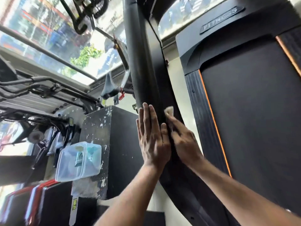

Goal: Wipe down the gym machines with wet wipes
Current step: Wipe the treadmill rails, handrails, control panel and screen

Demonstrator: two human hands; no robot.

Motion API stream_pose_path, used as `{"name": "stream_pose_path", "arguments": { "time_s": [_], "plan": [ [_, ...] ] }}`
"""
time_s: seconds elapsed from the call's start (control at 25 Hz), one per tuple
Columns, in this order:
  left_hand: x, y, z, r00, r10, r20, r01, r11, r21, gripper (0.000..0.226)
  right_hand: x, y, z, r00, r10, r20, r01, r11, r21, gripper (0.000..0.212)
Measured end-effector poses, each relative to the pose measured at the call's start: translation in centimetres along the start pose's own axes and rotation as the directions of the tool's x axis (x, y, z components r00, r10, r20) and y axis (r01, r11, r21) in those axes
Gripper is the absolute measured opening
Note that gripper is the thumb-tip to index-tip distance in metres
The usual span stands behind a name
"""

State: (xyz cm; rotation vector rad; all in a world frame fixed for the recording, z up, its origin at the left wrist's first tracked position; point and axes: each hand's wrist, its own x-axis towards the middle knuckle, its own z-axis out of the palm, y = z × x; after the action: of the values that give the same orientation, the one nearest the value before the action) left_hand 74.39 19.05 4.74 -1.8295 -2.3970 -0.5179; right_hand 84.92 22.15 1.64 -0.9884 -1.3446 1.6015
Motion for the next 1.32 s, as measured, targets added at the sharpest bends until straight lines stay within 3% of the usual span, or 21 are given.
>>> {"name": "stream_pose_path", "arguments": {
  "time_s": [0.08,0.16,0.24,0.32,0.4,0.6,0.68,0.8,0.88,1.0,1.08,1.16,1.24,1.32],
  "plan": [
    [0.0,0.2,-0.2,1.0,-0.004,0.028,0.004,1.0,0.012,0.064,5.1,1.3,0.4,1.0,-0.003,0.027,0.005,0.997,-0.078,0.063],
    [0.1,0.4,-0.2,0.999,-0.007,0.031,0.007,1.0,0.023,0.064,8.0,5.1,-0.8,0.982,0.188,-0.005,-0.186,0.966,-0.179,0.061],
    [0.1,0.4,-0.4,0.999,-0.008,0.036,0.007,1.0,0.024,0.064,5.4,7.1,-1.7,0.94,0.34,-0.014,-0.338,0.928,-0.155,0.061],
    [0.1,0.4,-0.5,0.999,-0.004,0.043,0.004,1.0,0.018,0.065,0.4,5.7,-1.8,0.954,0.296,-0.05,-0.301,0.94,-0.159,0.053],
    [0.1,0.4,-0.6,0.999,-0.008,0.053,0.008,1.0,0.005,0.065,-2.9,2.6,-1.5,0.985,0.149,-0.083,-0.163,0.966,-0.2,0.037],
    [0.0,0.4,-0.5,0.997,-0.032,0.065,0.034,0.999,-0.022,0.066,3.5,-0.5,-0.5,0.98,-0.104,-0.168,0.067,0.975,-0.213,0.021],
    [0.0,0.3,-0.3,0.998,-0.033,0.052,0.034,0.999,-0.018,0.066,7.9,1.4,-0.3,0.978,-0.055,-0.2,-0.001,0.963,-0.27,0.018],
    [0.0,0.3,-0.5,0.999,-0.031,0.037,0.033,0.998,-0.045,0.066,10.4,5.0,-0.5,0.939,0.249,-0.236,-0.319,0.886,-0.336,0.012],
    [0.0,0.3,-0.5,0.999,-0.028,0.032,0.03,0.999,-0.046,0.066,8.2,5.1,-0.6,0.904,0.359,-0.232,-0.42,0.844,-0.333,0.008],
    [-0.2,-0.2,-0.4,0.999,-0.005,0.031,0.006,0.999,-0.034,0.065,3.7,0.9,-0.3,0.957,0.232,-0.173,-0.271,0.926,-0.264,0.01],
    [0.0,-0.3,-0.2,1.0,0.007,0.018,-0.006,1.0,-0.017,0.064,5.8,-1.2,0.3,0.981,0.056,-0.188,-0.097,0.971,-0.217,0.014],
    [-0.1,0.0,-0.4,1.0,-0.001,0.026,0.001,1.0,-0.007,0.064,10.9,-1.8,0.5,0.979,-0.019,-0.201,-0.027,0.974,-0.226,0.014],
    [-0.1,0.1,-0.7,0.999,0.004,0.041,-0.004,1.0,-0.013,0.065,15.0,-0.1,-0.2,0.977,0.087,-0.193,-0.143,0.944,-0.298,0.011],
    [0.0,0.0,-0.6,0.998,-0.012,0.062,0.011,1.0,0.007,0.066,15.2,2.1,-1.4,0.941,0.294,-0.165,-0.337,0.843,-0.42,0.01]
  ]
}}
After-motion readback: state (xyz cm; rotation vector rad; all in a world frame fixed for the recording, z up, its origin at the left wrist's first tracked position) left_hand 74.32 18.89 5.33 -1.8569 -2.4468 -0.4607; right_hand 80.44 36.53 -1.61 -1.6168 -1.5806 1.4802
